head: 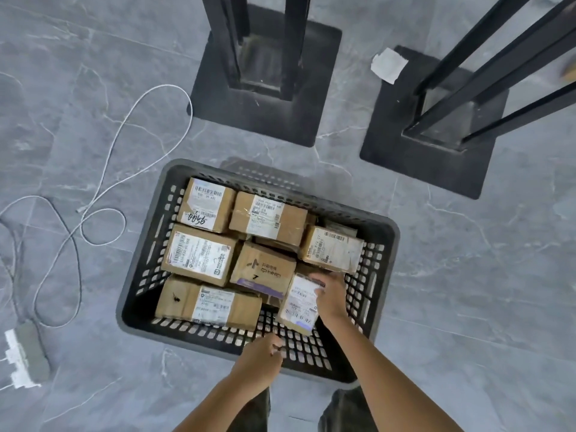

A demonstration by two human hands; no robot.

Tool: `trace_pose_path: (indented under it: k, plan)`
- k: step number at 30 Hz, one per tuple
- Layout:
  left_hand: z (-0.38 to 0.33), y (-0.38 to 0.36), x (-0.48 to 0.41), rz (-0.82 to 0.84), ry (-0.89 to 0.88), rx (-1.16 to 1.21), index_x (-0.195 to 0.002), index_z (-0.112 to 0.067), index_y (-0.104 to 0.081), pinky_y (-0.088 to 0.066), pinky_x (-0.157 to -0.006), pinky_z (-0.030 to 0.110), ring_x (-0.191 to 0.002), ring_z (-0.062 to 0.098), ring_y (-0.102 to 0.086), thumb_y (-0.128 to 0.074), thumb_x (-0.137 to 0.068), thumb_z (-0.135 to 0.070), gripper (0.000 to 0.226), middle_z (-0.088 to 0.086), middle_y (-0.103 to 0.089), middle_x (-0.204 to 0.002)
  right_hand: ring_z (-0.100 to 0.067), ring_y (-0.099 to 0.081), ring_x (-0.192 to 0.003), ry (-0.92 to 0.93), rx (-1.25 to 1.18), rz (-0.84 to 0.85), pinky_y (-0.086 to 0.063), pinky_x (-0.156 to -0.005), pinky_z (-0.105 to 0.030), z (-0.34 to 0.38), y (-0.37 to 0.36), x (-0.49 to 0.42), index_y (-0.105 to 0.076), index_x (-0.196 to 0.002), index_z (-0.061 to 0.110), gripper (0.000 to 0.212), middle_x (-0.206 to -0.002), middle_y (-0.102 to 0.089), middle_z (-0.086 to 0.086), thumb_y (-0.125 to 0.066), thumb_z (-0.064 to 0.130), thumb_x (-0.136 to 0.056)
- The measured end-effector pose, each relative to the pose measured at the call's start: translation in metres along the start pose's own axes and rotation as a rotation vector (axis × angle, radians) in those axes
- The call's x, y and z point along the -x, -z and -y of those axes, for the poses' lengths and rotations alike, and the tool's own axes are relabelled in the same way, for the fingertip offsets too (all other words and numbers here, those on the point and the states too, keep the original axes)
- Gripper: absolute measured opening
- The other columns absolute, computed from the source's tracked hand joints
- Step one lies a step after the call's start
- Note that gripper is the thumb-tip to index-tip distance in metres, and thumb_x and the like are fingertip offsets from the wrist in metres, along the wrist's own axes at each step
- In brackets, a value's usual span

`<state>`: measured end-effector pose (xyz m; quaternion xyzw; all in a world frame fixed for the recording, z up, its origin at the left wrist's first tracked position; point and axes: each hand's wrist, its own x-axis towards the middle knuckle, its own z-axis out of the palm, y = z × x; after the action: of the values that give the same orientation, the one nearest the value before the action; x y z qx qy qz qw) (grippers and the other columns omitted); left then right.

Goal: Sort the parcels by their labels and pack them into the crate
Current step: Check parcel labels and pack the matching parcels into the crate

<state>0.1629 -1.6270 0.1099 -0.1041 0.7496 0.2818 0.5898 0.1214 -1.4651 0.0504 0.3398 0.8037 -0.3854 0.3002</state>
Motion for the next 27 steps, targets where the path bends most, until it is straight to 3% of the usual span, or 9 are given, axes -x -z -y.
trace_pose_path:
  k: [2,7,9,12,14,16,19,22,27]
  plan:
    - [-0.001,0.000,-0.006,-0.010,-0.014,-0.032,-0.131,-0.019,-0.047,-0.036,-0.058,0.008,-0.078,-0.004,-0.050,-0.041,-0.095,-0.017,0.036,-0.004,-0.055,-0.126,-0.023,-0.045,-0.124,-0.018,-0.060,-0.043,-0.036,-0.105,-0.021,-0.004,-0.004,-0.008,-0.056,-0.122,0.005,0.036,-0.136,-0.039,-0.013,-0.057,-0.006,-0.087]
    - [-0.021,0.011,-0.010,-0.088,-0.095,-0.134,-0.131,-0.019,-0.047,-0.041,-0.082,0.020,-0.105,0.007,-0.051,-0.042,-0.095,-0.019,0.037,-0.002,-0.053,-0.128,-0.026,-0.050,-0.110,-0.234,-0.237,-0.160,-0.041,-0.091,-0.030,-0.014,0.000,-0.003,-0.045,-0.122,0.004,0.049,-0.131,-0.041,-0.017,-0.072,0.011,-0.081]
    - [-0.031,0.016,-0.005,-0.103,-0.117,-0.162,-0.131,-0.019,-0.046,-0.046,-0.082,0.023,-0.102,0.010,-0.053,-0.042,-0.095,-0.019,0.037,0.000,-0.052,-0.127,-0.029,-0.052,-0.112,-0.333,-0.231,-0.080,-0.044,-0.093,-0.035,-0.020,0.003,0.008,-0.039,-0.130,0.005,0.051,-0.134,-0.043,-0.017,-0.066,0.014,-0.087]
    - [-0.042,0.021,0.004,-0.107,-0.125,-0.176,-0.130,-0.019,-0.046,-0.051,-0.073,0.023,-0.087,0.007,-0.057,-0.042,-0.095,-0.020,0.036,0.000,-0.052,-0.124,-0.032,-0.055,-0.110,-0.511,-0.417,0.203,-0.046,-0.094,-0.042,-0.024,0.004,0.024,-0.034,-0.138,0.011,0.047,-0.133,-0.051,-0.017,-0.052,0.011,-0.094]
    - [-0.046,0.025,0.013,-0.112,-0.135,-0.188,-0.130,-0.021,-0.045,-0.048,-0.069,0.021,-0.087,0.006,-0.056,-0.043,-0.095,-0.022,0.035,-0.001,-0.051,-0.126,-0.030,-0.055,-0.113,-0.481,-0.553,0.292,-0.044,-0.096,-0.042,-0.021,0.006,0.032,-0.034,-0.140,0.016,0.052,-0.133,-0.051,-0.018,-0.047,-0.003,-0.093]
    - [-0.049,0.032,0.022,-0.119,-0.150,-0.209,-0.129,-0.022,-0.045,-0.044,-0.074,0.021,-0.096,0.007,-0.051,-0.042,-0.095,-0.023,0.034,-0.001,-0.051,-0.128,-0.025,-0.055,-0.112,-0.380,-0.536,0.306,-0.044,-0.095,-0.036,-0.017,0.007,0.036,-0.032,-0.143,0.016,0.059,-0.137,-0.049,-0.017,-0.042,-0.011,-0.091]
    - [-0.051,0.043,0.034,-0.146,-0.162,-0.254,-0.129,-0.023,-0.045,-0.043,-0.083,0.024,-0.107,0.010,-0.050,-0.042,-0.095,-0.023,0.034,-0.002,-0.052,-0.128,-0.024,-0.045,-0.128,-0.337,-0.567,0.336,-0.034,-0.109,-0.034,-0.012,0.007,0.037,-0.027,-0.147,0.014,0.064,-0.145,-0.045,-0.012,-0.036,-0.014,-0.091]
    - [-0.057,0.055,0.048,-0.181,-0.184,-0.322,-0.126,-0.021,-0.047,-0.049,-0.084,0.028,-0.103,0.012,-0.055,-0.042,-0.095,-0.022,0.032,-0.001,-0.055,-0.123,-0.027,-0.040,-0.133,-0.367,-0.480,0.290,-0.033,-0.112,-0.042,-0.004,0.014,0.035,-0.026,-0.149,0.015,0.062,-0.149,-0.038,-0.012,-0.035,-0.008,-0.092]
    - [-0.085,0.083,0.085,-0.231,-0.239,-0.369,-0.127,-0.021,-0.048,-0.053,-0.079,0.034,-0.091,0.015,-0.059,-0.041,-0.095,-0.019,0.033,0.002,-0.056,-0.120,-0.025,-0.052,-0.119,-0.220,-0.312,0.258,-0.043,-0.103,-0.039,0.032,0.071,0.054,-0.051,-0.129,0.013,0.037,-0.136,-0.051,-0.011,-0.040,0.006,-0.095]
